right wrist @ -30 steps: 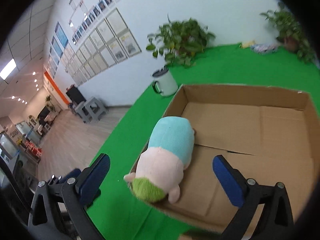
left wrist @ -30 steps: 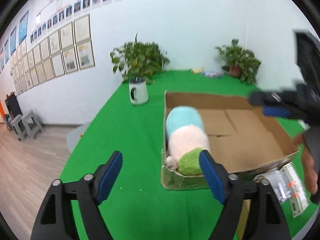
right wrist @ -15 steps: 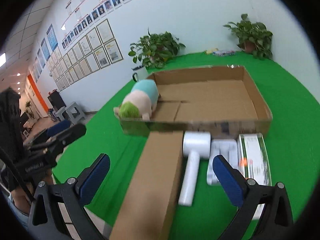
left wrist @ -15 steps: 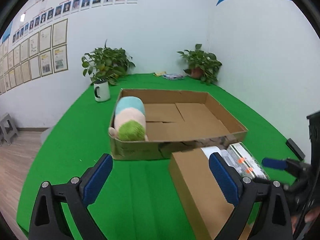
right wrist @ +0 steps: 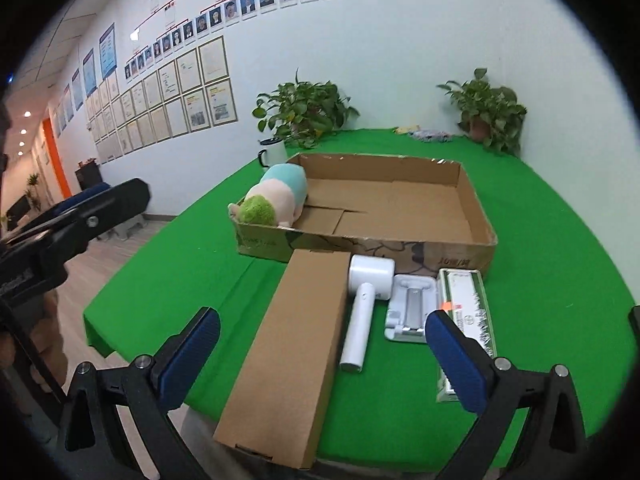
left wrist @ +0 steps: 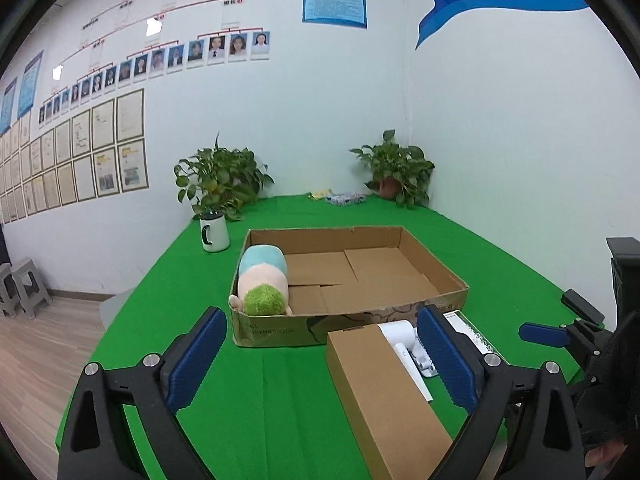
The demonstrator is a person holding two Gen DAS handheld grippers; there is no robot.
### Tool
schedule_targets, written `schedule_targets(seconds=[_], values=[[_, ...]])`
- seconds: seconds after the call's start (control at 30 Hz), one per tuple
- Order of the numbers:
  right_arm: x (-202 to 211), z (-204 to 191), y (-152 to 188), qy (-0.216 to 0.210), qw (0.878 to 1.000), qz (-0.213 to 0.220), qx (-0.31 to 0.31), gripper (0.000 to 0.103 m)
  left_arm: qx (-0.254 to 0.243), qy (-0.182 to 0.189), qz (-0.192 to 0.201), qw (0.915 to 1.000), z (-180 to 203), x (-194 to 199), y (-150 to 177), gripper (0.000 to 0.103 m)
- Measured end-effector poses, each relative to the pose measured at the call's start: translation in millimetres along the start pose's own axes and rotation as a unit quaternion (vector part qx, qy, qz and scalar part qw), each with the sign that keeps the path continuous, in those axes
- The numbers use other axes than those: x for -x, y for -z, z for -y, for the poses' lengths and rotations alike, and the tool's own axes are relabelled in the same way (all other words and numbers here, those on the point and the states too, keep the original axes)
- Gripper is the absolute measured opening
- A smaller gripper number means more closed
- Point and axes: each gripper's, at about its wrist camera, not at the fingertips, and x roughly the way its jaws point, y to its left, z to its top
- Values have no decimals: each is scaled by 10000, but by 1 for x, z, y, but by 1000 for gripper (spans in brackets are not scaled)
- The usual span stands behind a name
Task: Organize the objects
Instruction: 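Lower the plush toy into the box, open the left gripper, withdraw, then grasp the long brown cardboard tray edge with the left gripper and lift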
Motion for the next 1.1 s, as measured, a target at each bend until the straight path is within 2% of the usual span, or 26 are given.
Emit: schedule_targets(seconds=[0.1,0.37,0.57,0.83,1.1], values=[[-4,0,1,151,9998,74,60,102,91,82,13,9999,2,-1,2,97],[-17,3,2,331,9993,145,102,102,69,226,-330,9992,-8,-34,11,97],[-28,6,8,266,9994,186,76,102,224,382,-619,9971,-12,-61,30,95],[-37,11,6,193,9993,257,179,102,531,299,-701,9957,-25,-84,43,94],[-43,11,10,-81,9991,316,256,102,565,567,-960,9922,-36,-103,50,82]])
